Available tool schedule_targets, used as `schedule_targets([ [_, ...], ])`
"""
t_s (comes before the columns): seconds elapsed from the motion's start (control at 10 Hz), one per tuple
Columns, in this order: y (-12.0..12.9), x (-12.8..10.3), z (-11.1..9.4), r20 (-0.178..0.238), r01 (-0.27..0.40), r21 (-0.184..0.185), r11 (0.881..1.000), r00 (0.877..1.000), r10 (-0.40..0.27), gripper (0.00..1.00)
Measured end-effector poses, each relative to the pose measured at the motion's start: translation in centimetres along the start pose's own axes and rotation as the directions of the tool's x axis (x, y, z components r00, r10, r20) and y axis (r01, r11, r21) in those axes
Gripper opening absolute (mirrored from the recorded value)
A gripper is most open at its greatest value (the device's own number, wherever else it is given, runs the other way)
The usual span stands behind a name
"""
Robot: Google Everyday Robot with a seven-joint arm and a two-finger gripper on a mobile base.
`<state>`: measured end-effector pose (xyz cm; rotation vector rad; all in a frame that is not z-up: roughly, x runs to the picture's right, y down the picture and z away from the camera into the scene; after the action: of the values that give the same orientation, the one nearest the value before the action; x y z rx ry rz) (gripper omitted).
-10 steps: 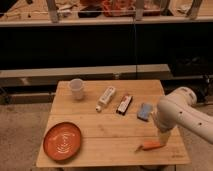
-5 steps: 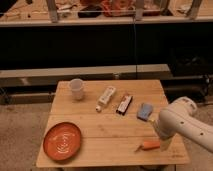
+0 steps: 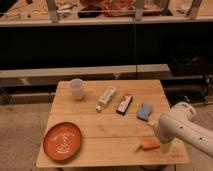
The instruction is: Place the pepper in the ceramic bowl
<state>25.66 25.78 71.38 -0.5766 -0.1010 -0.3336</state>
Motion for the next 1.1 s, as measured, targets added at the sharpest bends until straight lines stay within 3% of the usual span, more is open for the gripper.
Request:
schedule_targets([
  [1.1, 1.2, -0.1, 3.1, -0.034, 0.058, -0.021, 0.998, 0.998, -0.058, 0.80],
])
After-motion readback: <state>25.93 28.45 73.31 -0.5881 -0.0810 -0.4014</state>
